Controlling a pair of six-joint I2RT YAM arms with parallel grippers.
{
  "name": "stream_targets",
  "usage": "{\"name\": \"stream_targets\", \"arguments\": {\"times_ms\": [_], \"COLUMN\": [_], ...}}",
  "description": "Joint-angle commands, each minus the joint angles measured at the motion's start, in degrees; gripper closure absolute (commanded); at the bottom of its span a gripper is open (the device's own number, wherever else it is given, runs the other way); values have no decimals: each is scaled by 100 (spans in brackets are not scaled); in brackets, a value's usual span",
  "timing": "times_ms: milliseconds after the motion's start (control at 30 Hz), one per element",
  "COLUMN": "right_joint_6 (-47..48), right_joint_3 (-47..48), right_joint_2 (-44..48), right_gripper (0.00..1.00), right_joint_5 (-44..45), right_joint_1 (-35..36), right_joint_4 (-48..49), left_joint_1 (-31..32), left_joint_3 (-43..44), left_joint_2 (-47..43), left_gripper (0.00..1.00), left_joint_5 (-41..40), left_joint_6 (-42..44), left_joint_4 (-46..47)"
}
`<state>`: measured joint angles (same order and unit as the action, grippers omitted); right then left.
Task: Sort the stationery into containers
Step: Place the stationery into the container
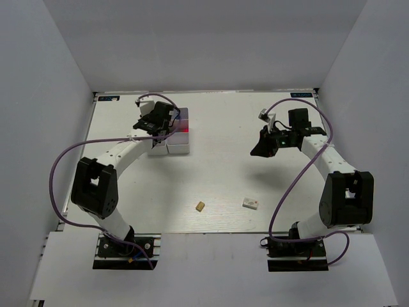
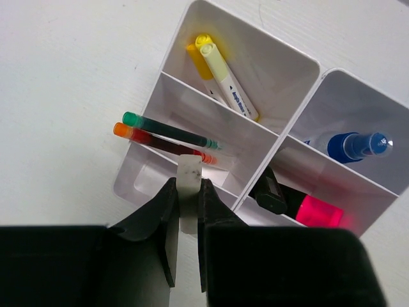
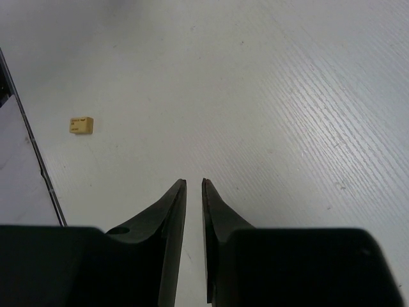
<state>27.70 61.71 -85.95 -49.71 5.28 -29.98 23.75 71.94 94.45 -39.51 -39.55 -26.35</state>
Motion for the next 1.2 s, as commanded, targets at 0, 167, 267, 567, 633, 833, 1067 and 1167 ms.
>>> {"name": "stream_targets", "arguments": {"times_ms": [0,167,267,567,633,833,1067,1167], "right_joint_6": [104,183,218,165,183,209,271,332], "right_joint_3": [104,131,104,157,174,183,218,227], "right_joint_2": [61,52,70,-27,-62,-71,-106,-97], "right_gripper": [77,77,76,76,76,75,70,69], "right_joint_5": [-161,-153,-153,-214,-214,-223,-249,-249], "right_joint_1": [-1,0,0,-9,-9,-1,-18,8], "right_joint_4": [-96,-193,-193,-175,-201,-219,-298,-316], "left_joint_1": [-37,-37,-37,-37,-37,-37,-37,-37], "left_joint_3": [-14,136,58,-14,-14,39,39,39], "left_joint_2": [99,266,266,205,258,258,266,266], "left_gripper": [100,100,99,94,94,93,62,53], "left_joint_5": [-14,40,-13,40,40,40,92,92], "left_joint_6": [18,-52,-262,-1036,-1379,-2144,-2302,-2303], "left_joint_4": [174,-27,-90,-353,-599,-890,-950,-951]}}
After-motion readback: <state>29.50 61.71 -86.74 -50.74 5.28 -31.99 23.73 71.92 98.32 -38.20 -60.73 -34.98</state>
